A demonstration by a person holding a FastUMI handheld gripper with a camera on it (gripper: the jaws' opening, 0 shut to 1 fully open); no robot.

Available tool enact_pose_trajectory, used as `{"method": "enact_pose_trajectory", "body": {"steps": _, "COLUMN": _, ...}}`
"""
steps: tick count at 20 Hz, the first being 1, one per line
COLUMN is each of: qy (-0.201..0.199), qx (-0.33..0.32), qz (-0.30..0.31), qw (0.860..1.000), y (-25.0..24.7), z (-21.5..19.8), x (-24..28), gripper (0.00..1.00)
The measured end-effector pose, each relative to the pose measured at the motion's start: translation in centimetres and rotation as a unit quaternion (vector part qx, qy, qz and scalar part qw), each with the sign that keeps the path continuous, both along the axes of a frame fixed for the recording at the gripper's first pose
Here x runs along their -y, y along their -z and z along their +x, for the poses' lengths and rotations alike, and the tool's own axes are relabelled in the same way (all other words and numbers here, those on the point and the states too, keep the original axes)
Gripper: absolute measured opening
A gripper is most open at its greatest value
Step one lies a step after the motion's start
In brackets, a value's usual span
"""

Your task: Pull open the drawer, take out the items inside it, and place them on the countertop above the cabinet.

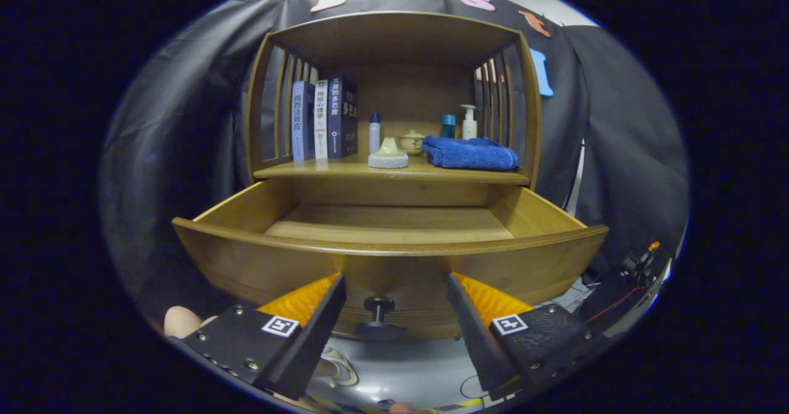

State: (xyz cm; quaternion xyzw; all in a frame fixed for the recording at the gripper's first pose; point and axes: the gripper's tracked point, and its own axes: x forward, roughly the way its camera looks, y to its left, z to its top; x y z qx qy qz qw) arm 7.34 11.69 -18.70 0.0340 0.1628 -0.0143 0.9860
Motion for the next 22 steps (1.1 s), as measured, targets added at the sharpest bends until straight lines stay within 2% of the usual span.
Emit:
{"method": "enact_pose_trajectory", "body": {"steps": 17, "qy": -0.002, "qx": 0.011, "qz": -0.019, "qw": 1.000, "y": -0.1, "z": 0.1, "x": 0.1, "gripper": 0.98}}
{"method": "enact_pose_trajectory", "body": {"steps": 22, "qy": 0.000, "qx": 0.024, "qz": -0.019, "qw": 1.000, "y": -0.8, "z": 1.4, "x": 0.0, "gripper": 0.98}}
